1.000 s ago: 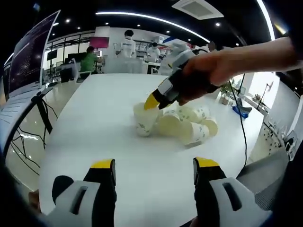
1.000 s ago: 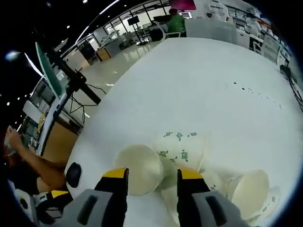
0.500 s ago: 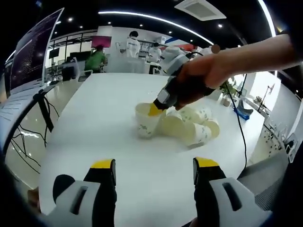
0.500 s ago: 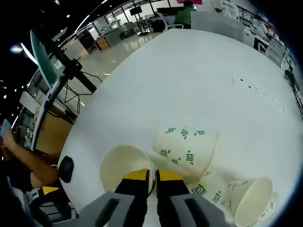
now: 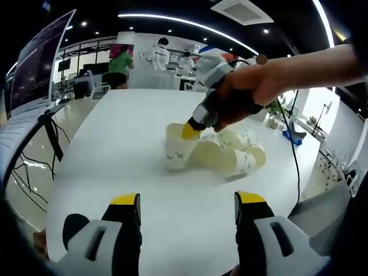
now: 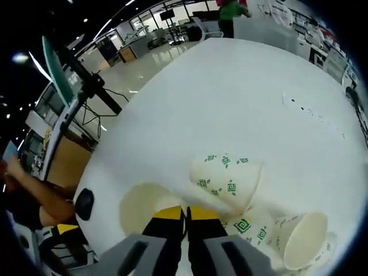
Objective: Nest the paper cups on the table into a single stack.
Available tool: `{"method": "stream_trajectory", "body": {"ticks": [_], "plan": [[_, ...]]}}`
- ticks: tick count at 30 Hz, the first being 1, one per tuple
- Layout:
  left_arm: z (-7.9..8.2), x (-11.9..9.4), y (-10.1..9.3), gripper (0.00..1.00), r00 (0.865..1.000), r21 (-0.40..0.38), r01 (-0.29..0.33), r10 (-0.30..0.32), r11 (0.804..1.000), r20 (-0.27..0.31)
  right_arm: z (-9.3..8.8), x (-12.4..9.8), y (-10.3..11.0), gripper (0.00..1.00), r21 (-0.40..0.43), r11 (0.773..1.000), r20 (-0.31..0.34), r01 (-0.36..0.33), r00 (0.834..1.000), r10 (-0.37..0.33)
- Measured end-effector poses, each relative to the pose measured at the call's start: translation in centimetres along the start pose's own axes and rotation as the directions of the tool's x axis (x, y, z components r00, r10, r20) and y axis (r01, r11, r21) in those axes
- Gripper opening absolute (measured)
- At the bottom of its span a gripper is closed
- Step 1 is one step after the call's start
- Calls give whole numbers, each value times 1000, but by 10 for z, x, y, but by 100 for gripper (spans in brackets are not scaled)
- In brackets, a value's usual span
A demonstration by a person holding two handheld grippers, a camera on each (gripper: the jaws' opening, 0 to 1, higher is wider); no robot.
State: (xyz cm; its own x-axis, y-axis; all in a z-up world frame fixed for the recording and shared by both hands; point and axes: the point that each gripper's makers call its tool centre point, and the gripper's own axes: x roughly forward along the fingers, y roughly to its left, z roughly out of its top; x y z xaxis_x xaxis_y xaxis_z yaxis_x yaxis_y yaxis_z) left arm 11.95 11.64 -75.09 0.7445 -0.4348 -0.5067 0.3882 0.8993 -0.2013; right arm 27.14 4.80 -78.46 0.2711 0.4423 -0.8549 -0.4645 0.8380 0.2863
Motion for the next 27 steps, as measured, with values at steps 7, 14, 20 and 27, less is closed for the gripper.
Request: {"method": "stream_trajectory", "body": {"ticks": [7, 14, 20, 27], "plan": [[-1, -1, 0, 65, 1000, 3, 4, -4, 1000, -1, -1, -11, -3, 0, -21, 1000, 18, 2, 1000, -2], [-4, 2, 2, 65, 1000, 11, 12, -12, 1000, -4, -7, -26, -8, 0, -45, 999, 18, 4, 1000, -3], [-6, 3, 0, 65, 1000, 23, 21, -21, 999, -10, -28, -47, -13, 0, -64, 998, 12, 7, 1000, -6], [-10, 1, -7, 65, 999, 34, 42, -41, 999, -15, -56, -62, -14, 0, -77, 997, -10, 17, 1000, -18]]}}
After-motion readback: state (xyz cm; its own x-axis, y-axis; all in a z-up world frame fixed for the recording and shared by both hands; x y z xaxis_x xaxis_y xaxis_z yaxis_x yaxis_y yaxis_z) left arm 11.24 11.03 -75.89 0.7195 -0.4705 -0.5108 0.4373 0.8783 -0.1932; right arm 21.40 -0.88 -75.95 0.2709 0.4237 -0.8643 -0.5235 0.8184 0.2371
